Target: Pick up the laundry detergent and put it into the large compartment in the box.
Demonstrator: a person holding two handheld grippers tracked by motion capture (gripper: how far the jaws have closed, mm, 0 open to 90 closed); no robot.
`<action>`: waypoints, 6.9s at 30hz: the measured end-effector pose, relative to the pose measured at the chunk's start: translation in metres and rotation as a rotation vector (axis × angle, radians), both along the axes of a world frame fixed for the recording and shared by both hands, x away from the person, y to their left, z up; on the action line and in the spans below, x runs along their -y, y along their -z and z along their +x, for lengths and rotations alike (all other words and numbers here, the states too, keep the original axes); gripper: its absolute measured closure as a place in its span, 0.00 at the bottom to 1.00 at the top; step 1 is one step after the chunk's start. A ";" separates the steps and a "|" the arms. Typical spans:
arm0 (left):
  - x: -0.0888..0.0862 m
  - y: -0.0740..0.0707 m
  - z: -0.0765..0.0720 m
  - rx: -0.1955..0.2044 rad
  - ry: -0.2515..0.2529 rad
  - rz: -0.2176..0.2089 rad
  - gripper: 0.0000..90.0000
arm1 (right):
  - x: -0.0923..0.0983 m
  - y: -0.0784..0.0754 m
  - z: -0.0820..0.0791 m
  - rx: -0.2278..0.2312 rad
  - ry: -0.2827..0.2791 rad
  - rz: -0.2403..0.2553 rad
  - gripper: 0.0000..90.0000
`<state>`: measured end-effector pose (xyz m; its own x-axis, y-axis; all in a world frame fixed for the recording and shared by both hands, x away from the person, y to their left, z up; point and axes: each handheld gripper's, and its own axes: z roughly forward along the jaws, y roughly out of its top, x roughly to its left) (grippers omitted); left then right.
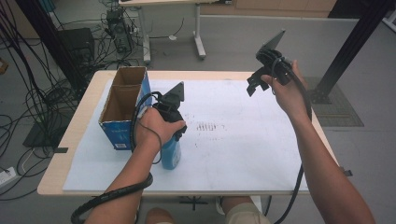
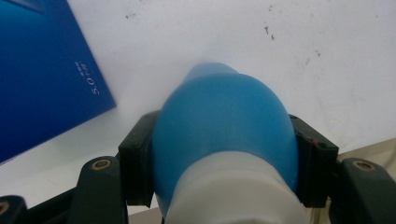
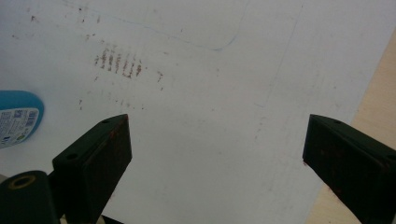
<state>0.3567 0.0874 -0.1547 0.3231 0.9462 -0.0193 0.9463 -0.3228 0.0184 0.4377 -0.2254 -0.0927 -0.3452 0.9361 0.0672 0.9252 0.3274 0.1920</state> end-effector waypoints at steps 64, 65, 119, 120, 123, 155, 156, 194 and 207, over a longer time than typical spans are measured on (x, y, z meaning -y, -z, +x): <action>-0.021 -0.256 0.035 0.131 -0.076 -0.030 0.42 | 0.003 -0.025 -0.016 0.020 -0.003 -0.012 0.09; -0.025 -0.260 0.036 0.134 -0.086 -0.037 0.42 | 0.003 -0.025 -0.016 0.017 -0.003 -0.011 0.09; -0.159 -0.198 0.069 0.128 -0.387 -0.005 0.42 | -0.008 -0.015 -0.016 0.001 -0.002 -0.050 0.09; -0.160 -0.194 0.071 0.124 -0.385 -0.007 0.42 | -0.008 -0.015 -0.017 0.003 -0.005 -0.051 0.09; -0.161 -0.185 0.074 0.117 -0.382 -0.010 0.42 | -0.008 -0.014 -0.016 0.001 0.000 -0.051 0.09; -0.165 -0.110 0.094 0.041 -0.367 -0.022 0.42 | -0.005 -0.005 -0.013 -0.012 0.008 -0.060 0.09; -0.165 -0.107 0.095 0.035 -0.366 -0.023 0.42 | -0.005 -0.004 -0.013 -0.013 0.012 -0.060 0.09; -0.154 -0.038 0.108 -0.025 -0.329 0.002 0.42 | -0.006 0.010 -0.008 -0.032 0.004 -0.064 0.09; -0.152 -0.019 0.111 -0.044 -0.324 0.007 0.42 | -0.003 0.015 -0.006 -0.042 0.009 -0.065 0.09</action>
